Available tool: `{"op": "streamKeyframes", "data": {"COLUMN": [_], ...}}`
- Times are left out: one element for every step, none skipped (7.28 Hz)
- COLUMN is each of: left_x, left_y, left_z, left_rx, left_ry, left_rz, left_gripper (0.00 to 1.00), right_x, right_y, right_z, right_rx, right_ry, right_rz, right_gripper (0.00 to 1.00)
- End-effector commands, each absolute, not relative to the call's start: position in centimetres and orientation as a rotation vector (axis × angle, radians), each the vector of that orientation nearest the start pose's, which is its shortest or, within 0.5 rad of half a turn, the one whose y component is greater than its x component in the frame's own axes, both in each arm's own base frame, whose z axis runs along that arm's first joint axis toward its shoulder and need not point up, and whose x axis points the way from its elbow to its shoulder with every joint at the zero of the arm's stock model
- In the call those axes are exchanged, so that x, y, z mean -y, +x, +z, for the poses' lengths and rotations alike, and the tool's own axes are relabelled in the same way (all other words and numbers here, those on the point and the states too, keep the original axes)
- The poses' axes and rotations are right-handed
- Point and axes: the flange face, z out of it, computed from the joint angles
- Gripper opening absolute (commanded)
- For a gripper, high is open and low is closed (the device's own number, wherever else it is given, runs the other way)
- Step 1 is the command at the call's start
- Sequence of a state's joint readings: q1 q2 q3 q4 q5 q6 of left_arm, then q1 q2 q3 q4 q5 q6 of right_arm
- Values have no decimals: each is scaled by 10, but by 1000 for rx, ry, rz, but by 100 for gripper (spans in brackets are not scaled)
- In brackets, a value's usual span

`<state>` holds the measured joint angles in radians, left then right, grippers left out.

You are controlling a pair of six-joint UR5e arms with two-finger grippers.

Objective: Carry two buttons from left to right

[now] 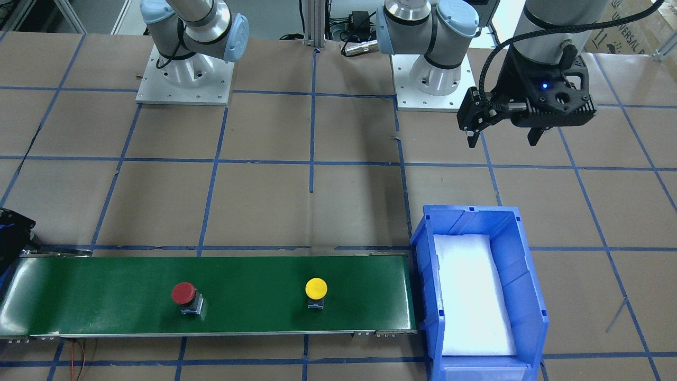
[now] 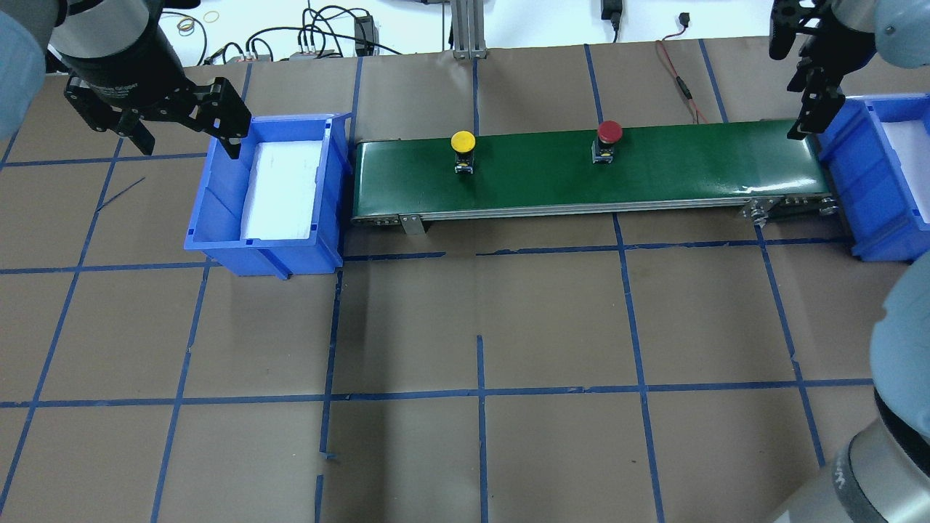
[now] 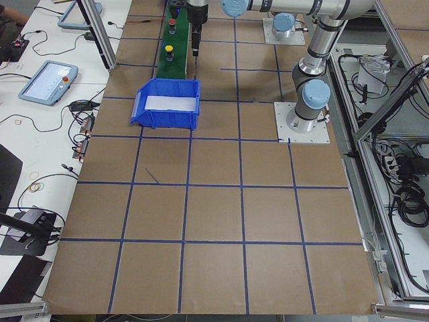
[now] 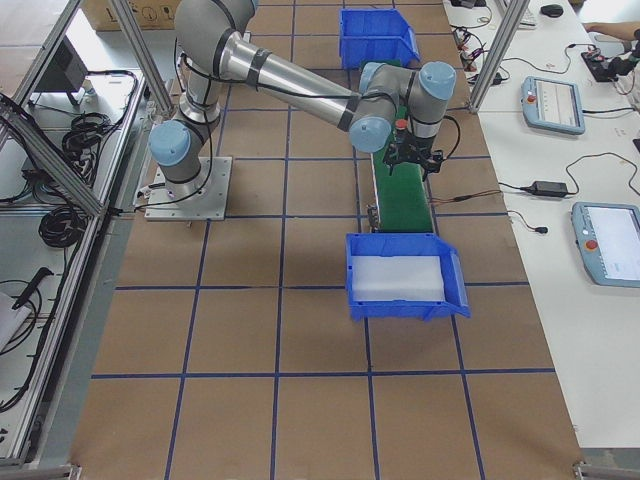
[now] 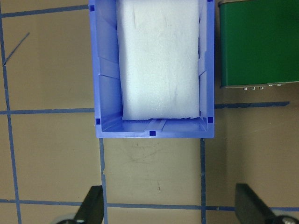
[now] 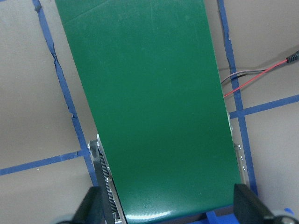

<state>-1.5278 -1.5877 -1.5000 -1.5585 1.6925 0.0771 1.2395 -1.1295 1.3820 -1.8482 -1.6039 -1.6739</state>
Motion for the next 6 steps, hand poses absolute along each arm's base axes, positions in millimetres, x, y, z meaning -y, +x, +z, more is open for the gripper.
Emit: {"op": "streamKeyframes", "data": {"left_x": [510, 510, 509, 510, 510, 509], "left_y": [-99, -99, -100, -101, -101, -102], "left_z": [517, 517, 516, 516, 516, 516], "left_rx": [-3015, -3015, -3017, -3027, -3032, -3032], "left_ry": [45, 45, 47, 48, 46, 48], "left_rz": [-91, -91, -89, -92, -93, -91], "left_gripper": [100, 100, 100, 100, 100, 100], "right_x": [668, 668, 668, 668, 668, 668], "right_y": [-90, -90, -90, -90, -89, -89], "right_z": [344, 342, 342, 341, 340, 340], "right_rx": [-2456, -2449, -2432, -2429, -2424, -2424], "right_ry": [-2024, -2031, -2051, -2053, -2055, -2055], "right_rz": [0, 1, 2, 3, 5, 6], "right_gripper": [100, 100, 100, 100, 100, 100]}}
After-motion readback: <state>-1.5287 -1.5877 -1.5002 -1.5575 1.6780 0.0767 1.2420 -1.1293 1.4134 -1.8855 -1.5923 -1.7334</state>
